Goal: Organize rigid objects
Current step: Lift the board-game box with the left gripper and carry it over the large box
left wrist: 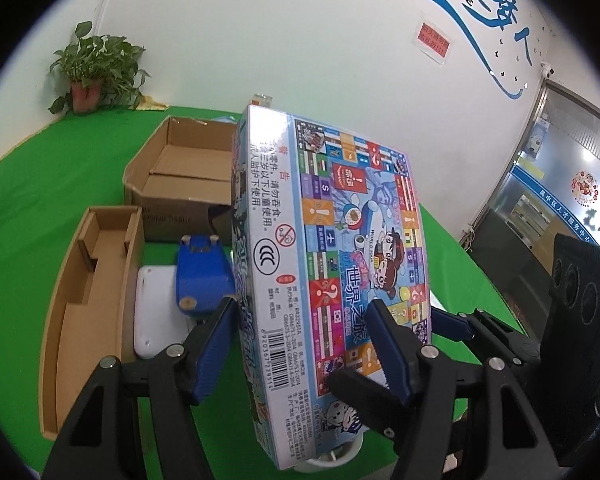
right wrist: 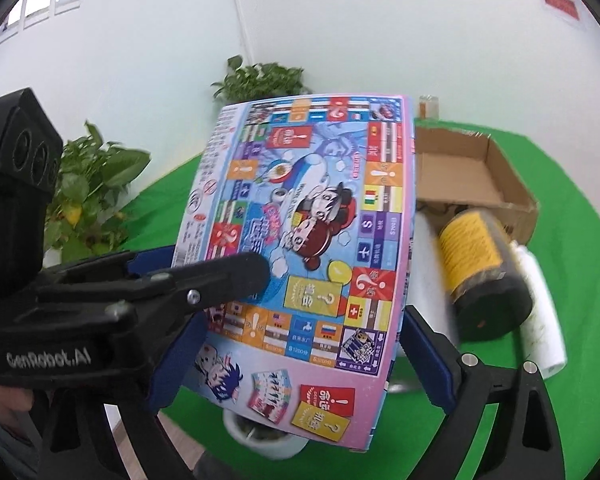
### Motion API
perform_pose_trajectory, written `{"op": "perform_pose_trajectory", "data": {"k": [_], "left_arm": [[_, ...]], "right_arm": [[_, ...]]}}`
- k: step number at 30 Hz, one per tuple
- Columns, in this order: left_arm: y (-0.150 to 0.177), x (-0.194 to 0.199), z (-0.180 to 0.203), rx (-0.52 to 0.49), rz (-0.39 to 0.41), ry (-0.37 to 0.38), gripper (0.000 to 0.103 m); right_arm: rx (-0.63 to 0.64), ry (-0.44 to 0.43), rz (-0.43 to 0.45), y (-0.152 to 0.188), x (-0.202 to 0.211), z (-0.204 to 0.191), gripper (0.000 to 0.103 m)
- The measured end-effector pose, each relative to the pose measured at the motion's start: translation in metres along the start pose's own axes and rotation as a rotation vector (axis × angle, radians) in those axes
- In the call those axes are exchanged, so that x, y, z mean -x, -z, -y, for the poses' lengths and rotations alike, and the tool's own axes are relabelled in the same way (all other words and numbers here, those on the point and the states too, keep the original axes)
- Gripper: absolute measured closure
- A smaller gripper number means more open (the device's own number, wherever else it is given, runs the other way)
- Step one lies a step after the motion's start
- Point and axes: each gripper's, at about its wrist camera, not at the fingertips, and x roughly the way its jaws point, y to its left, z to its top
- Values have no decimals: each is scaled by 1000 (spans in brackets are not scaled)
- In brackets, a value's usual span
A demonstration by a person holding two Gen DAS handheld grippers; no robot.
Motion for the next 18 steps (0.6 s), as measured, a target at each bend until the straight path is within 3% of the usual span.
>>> {"op": "perform_pose_trajectory", "data": {"k": [18], "left_arm": [[-67,-19,-8,-33,87,-11,38]], "right_arm": [[-19,66,99,-84,-21,7,11]]}}
